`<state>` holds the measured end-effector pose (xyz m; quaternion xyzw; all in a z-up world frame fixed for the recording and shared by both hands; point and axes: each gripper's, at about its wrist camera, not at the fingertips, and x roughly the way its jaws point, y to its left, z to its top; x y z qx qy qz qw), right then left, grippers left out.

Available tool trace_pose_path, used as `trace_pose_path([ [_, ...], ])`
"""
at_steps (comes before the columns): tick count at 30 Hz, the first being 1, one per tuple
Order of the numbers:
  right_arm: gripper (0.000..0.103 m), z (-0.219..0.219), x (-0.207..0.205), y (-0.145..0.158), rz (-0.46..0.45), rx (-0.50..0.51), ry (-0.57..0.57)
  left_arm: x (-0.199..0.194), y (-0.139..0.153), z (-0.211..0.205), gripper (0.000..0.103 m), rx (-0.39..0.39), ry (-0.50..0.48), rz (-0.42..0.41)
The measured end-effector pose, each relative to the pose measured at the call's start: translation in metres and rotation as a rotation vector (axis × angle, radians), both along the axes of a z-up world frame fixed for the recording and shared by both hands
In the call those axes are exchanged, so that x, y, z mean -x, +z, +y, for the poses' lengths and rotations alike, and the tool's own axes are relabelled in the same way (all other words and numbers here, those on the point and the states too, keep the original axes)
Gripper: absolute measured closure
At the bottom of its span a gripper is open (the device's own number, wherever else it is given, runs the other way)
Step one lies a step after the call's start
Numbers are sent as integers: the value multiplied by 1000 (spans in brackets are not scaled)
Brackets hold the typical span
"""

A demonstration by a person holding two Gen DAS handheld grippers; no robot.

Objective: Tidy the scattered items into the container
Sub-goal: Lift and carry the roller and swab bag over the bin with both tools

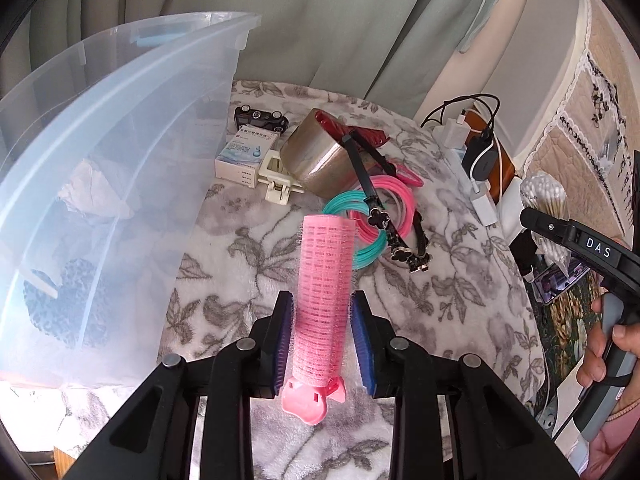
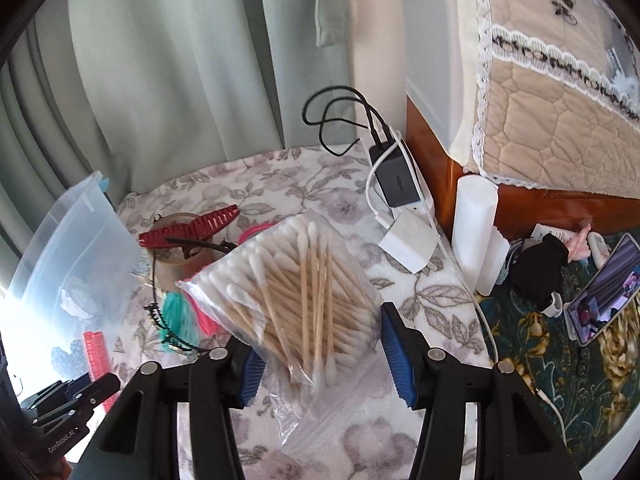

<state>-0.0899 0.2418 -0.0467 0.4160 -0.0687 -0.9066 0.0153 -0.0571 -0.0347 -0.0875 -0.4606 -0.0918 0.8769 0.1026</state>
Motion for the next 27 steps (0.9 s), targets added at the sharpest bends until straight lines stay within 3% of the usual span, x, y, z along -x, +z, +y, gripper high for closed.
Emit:
trace_pose_path([
  [18, 47, -70, -33, 84, 114, 63, 184, -19, 91, -9, 73, -49, 12, 186],
  [27, 47, -100, -38, 112, 165, 60, 276, -33, 128, -40, 73, -40, 91, 270],
])
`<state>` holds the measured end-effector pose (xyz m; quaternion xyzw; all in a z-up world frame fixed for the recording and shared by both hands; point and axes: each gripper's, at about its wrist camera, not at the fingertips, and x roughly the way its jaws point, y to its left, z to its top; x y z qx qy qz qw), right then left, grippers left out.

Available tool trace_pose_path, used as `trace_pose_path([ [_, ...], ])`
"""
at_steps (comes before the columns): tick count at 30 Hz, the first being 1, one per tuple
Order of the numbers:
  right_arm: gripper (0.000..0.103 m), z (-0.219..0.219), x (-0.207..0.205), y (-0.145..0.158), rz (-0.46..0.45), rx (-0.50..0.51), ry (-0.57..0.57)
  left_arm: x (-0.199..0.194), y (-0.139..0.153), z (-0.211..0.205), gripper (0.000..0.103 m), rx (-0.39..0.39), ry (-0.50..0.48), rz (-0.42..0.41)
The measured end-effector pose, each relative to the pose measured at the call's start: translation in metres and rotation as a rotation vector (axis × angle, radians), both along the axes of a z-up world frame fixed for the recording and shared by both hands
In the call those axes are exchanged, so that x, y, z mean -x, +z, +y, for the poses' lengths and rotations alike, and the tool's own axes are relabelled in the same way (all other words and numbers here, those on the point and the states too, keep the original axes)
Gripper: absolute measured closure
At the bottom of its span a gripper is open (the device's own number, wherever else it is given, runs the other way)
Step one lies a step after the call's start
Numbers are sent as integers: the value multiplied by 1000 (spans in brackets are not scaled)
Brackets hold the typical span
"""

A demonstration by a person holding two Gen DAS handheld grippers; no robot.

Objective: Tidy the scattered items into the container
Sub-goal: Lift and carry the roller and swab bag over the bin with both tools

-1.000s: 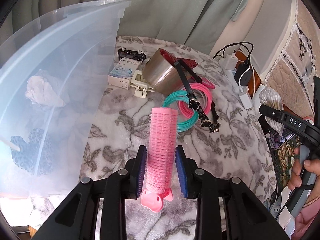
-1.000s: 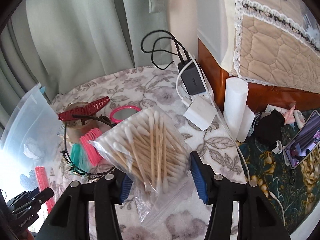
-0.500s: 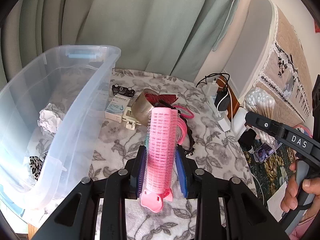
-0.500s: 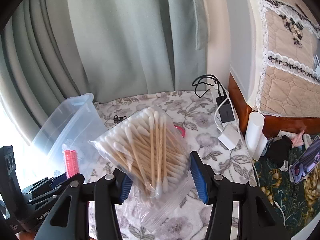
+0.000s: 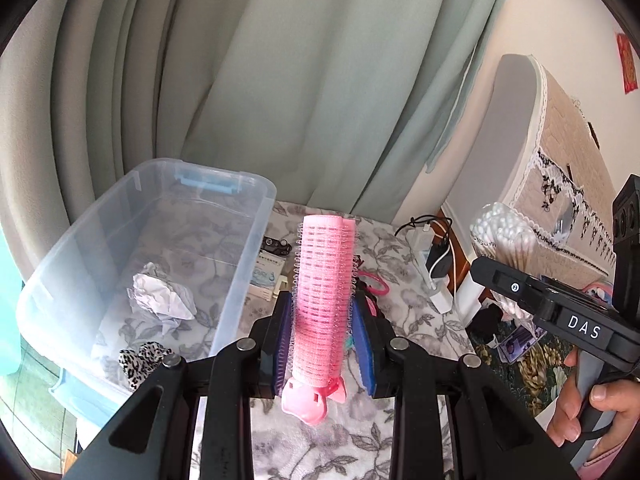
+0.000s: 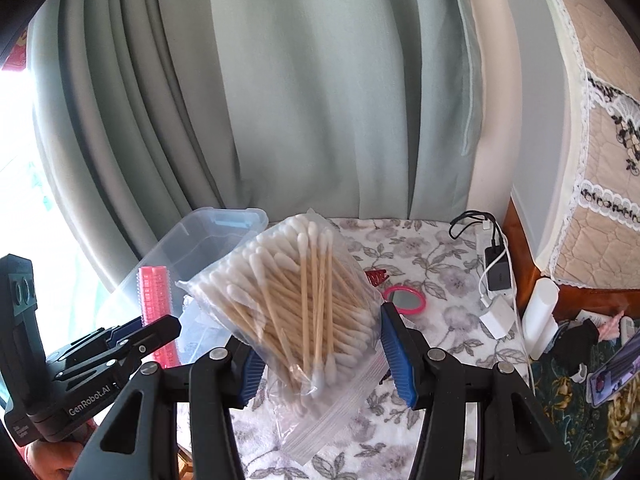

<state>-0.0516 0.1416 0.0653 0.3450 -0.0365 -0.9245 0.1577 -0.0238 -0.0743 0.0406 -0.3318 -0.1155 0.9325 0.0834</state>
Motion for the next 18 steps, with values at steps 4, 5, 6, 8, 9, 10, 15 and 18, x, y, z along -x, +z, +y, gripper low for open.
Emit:
trace_pose_path([
  [4, 47, -15, 1, 9, 17, -5, 46, -5, 6, -20, 73, -9, 62, 17],
  [5, 47, -20, 2, 10, 21, -10, 57, -6, 8, -26, 73, -13, 78, 20],
  [6, 47, -25, 3, 12, 25, -15, 69, -8, 9, -31, 73, -16, 93, 23],
  [8, 47, -35, 6, 16, 30, -16, 92, -10, 10, -41, 73, -18, 120, 28],
  [9, 47, -40, 7, 17, 32, -16, 104, -11, 11, -46, 73, -20, 133, 31],
  [10, 47, -45, 9, 19, 33, -18, 117, -12, 11, -50, 73, -22, 145, 33],
  [15, 47, -72, 13, 22, 40, -37, 181, -15, 10, -73, 73, -40, 203, 32],
  [18, 47, -85, 14, 21, 39, -49, 216, -17, 7, -84, 73, -51, 228, 27],
])
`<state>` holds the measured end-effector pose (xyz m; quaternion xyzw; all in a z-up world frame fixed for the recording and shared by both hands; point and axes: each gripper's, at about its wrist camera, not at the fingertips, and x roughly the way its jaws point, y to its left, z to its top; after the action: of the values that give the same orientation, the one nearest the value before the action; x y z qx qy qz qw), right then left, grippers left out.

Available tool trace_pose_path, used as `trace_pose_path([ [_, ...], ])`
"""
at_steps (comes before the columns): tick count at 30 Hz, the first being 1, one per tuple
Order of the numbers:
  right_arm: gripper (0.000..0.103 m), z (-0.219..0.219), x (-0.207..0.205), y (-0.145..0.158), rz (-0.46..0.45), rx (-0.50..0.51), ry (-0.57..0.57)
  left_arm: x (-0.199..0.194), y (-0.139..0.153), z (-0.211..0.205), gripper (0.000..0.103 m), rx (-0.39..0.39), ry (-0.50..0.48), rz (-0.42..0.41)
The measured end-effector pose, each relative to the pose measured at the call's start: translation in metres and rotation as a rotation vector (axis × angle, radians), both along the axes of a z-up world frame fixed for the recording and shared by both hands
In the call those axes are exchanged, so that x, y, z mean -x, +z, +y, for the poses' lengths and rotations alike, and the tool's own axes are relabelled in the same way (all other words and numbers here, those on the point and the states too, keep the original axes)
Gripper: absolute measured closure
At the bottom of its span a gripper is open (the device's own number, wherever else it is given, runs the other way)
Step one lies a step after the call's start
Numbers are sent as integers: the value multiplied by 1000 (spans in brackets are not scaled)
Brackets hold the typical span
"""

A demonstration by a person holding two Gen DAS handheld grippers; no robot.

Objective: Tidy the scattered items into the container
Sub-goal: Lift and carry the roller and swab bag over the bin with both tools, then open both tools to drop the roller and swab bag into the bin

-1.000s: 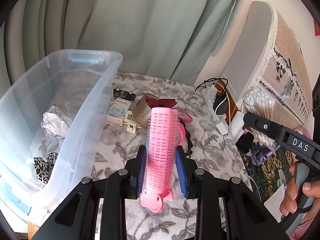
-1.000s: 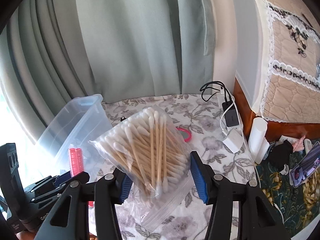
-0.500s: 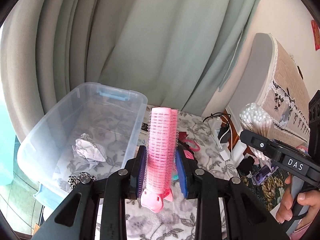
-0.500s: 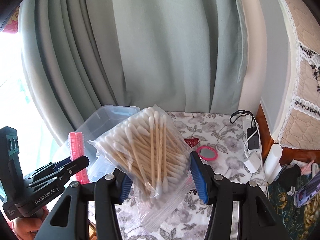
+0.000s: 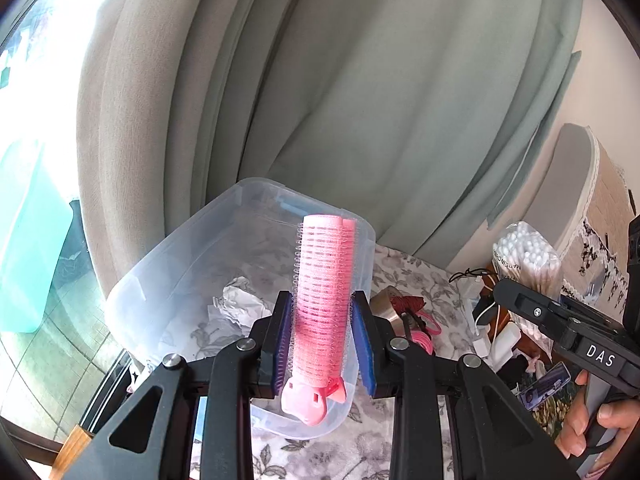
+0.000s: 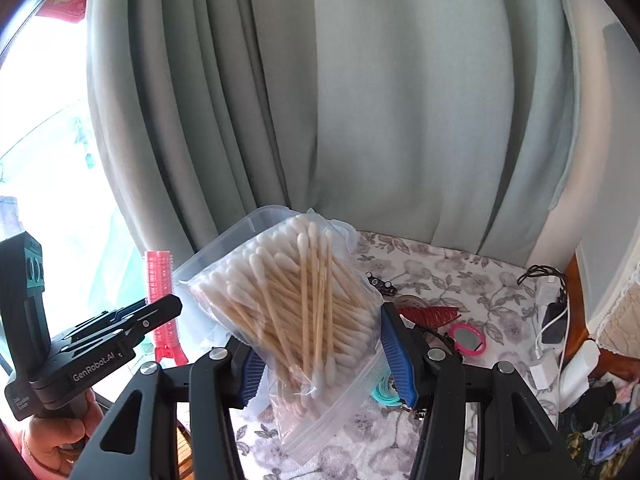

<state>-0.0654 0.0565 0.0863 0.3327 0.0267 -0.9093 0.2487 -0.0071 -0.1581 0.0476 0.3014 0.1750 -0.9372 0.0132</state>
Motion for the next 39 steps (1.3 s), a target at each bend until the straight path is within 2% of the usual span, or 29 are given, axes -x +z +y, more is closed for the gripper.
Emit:
trace_pose_path([
  [6, 47, -18, 6, -6, -11, -17, 45, 0, -7, -16, 73, -22, 32, -20],
  [20, 47, -66, 25, -39, -101, -49, 150, 7, -29, -33, 73, -57, 55, -75],
  [29, 47, -98, 32, -50, -106, -86, 218, 13, -34, -40, 73, -66, 76, -98],
  [39, 47, -113, 43, -60, -127, -123, 230, 17, -45, -47, 73, -61, 97, -143],
])
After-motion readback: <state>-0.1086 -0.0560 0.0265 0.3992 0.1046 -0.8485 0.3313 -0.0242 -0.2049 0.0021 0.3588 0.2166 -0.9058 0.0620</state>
